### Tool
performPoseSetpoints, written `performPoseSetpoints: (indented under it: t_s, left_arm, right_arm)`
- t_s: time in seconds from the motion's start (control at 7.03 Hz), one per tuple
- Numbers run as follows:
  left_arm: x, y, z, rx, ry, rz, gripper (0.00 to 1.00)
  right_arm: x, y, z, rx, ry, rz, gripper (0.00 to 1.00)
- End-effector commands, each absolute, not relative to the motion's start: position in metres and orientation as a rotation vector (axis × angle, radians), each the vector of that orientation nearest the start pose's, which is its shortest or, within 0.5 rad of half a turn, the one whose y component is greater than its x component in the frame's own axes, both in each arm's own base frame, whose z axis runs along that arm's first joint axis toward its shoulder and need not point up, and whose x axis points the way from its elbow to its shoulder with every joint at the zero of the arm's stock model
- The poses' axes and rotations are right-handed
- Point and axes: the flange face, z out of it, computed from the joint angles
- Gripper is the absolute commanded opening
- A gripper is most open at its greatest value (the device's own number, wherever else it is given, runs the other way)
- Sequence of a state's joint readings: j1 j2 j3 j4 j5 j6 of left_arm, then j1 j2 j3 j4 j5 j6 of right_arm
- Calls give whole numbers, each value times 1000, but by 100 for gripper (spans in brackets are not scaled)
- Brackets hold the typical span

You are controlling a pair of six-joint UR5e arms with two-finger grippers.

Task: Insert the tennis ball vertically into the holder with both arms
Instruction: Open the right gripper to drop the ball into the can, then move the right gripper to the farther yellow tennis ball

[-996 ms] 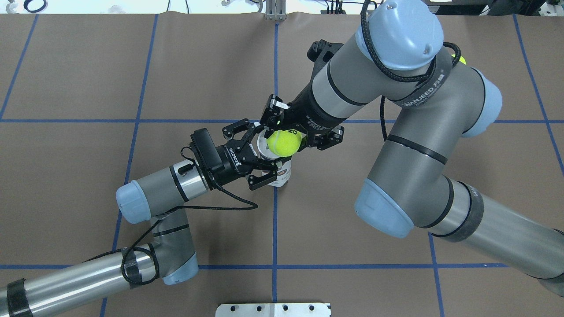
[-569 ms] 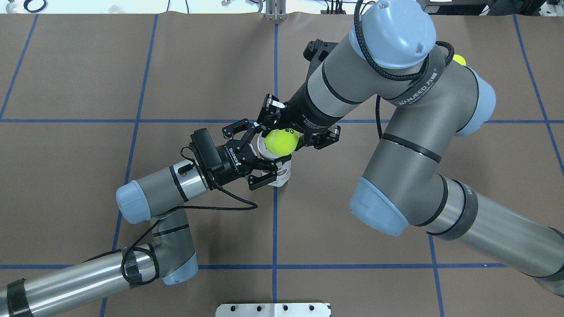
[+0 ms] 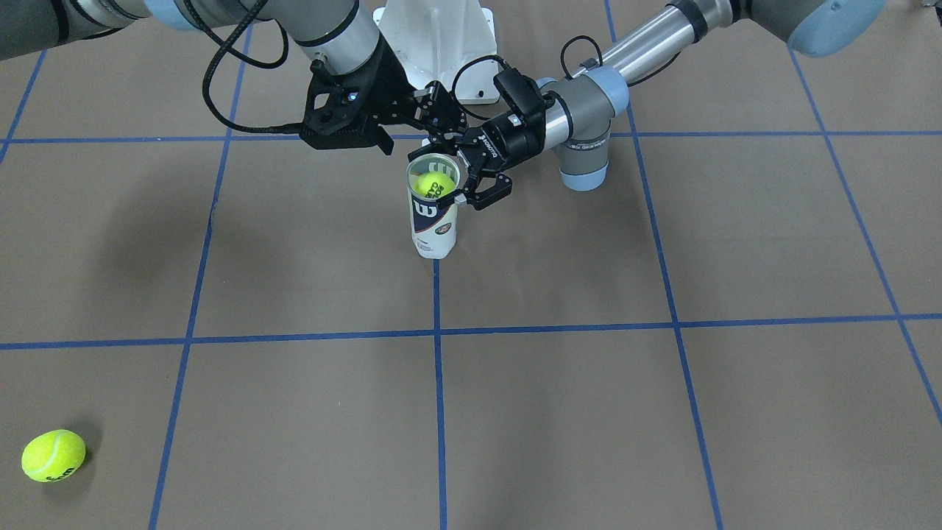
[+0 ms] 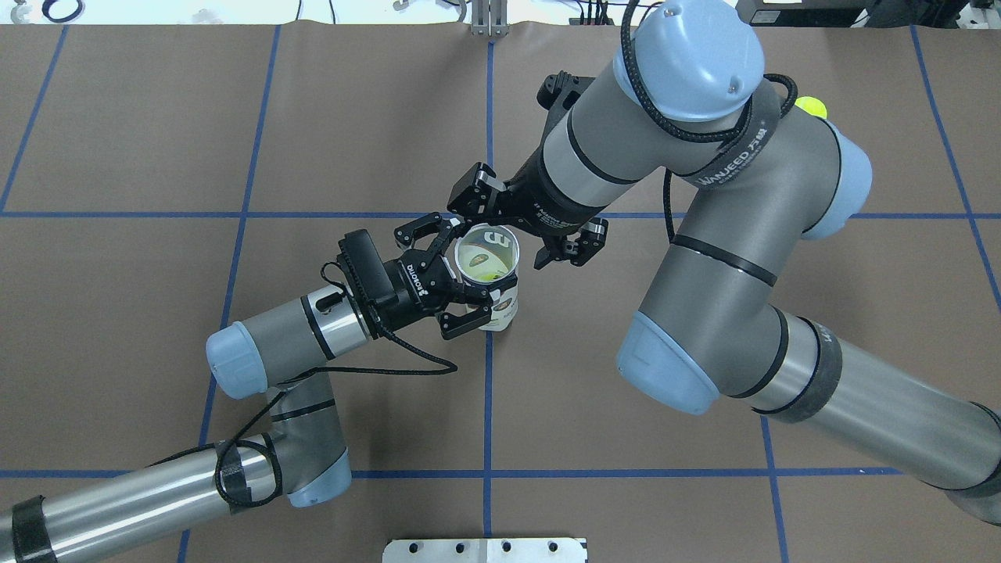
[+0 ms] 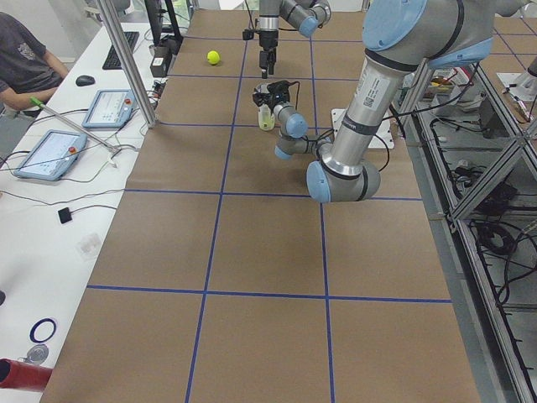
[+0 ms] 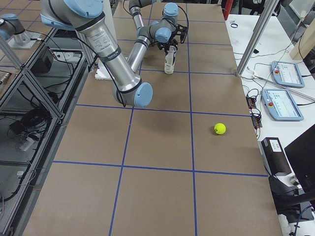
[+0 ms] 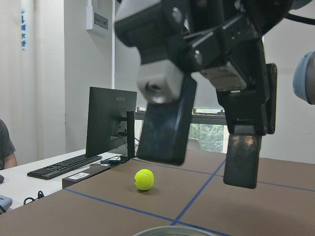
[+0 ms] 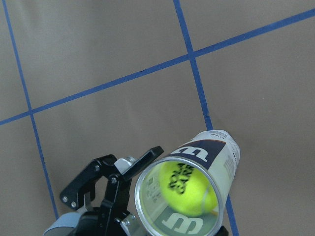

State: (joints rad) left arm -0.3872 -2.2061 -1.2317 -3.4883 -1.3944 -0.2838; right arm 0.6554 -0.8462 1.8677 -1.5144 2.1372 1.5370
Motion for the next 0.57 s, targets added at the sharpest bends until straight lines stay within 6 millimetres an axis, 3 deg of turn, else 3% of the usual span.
performPoseSetpoints:
  t_s: [0.0,0.28,0.43]
  left_arm:
    - [542,-383,251,1713,1413,306,91]
    - [541,-383,249,1715,1418,303,92]
    - [540,-383,250,1717,1421,300,92]
  right_arm:
    - [-415,-450,113,-122,-1143,282,99]
    - [-371,-490,183,-70,-1063,313,99]
    - [-345,-515,229,-43,-1001,288,99]
